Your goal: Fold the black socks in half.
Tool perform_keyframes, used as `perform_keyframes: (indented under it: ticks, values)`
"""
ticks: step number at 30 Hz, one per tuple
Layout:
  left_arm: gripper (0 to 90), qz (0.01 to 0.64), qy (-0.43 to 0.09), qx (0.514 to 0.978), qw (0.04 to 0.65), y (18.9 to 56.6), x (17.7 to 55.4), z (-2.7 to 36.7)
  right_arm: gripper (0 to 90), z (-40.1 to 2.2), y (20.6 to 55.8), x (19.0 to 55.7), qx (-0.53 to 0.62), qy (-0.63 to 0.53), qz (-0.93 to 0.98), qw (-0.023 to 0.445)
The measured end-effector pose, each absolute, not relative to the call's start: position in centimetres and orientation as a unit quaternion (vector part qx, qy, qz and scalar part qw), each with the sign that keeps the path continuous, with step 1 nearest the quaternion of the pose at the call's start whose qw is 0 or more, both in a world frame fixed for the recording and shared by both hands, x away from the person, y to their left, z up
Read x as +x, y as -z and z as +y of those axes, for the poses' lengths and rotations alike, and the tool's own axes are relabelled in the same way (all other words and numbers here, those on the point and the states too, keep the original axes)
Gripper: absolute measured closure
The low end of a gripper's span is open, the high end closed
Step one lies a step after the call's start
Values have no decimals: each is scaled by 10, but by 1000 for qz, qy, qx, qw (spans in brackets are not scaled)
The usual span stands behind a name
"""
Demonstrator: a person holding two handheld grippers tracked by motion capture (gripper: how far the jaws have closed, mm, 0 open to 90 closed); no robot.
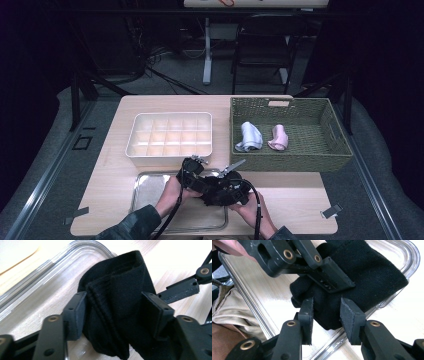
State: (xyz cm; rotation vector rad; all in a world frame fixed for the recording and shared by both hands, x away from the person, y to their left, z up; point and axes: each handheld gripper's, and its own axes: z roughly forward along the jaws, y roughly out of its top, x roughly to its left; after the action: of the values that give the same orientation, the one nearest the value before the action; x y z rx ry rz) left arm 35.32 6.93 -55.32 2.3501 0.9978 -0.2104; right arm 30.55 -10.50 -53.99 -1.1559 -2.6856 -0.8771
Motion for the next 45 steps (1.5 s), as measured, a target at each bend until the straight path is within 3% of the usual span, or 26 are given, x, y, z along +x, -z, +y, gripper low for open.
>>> perform_keyframes:
  ticks: [9, 16, 28, 41, 45]
  values:
    - [566, 366, 98, 874, 303, 557, 353, 74, 534, -116, 539, 307, -359, 295, -884, 53]
    - [649, 363, 105, 871, 313, 556, 354, 77, 470, -134, 535, 311, -360, 299, -883, 34]
    - [671, 361, 100, 868, 327, 550, 354, 81, 293, -154, 537, 319, -381, 288, -879, 6]
    - [670, 354, 85, 863, 350, 534, 350, 90, 161, -162, 541, 323, -399, 276, -874, -12]
    - [670, 355, 74, 862, 354, 530, 348, 93, 158, -164, 540, 324, -401, 275, -874, -15]
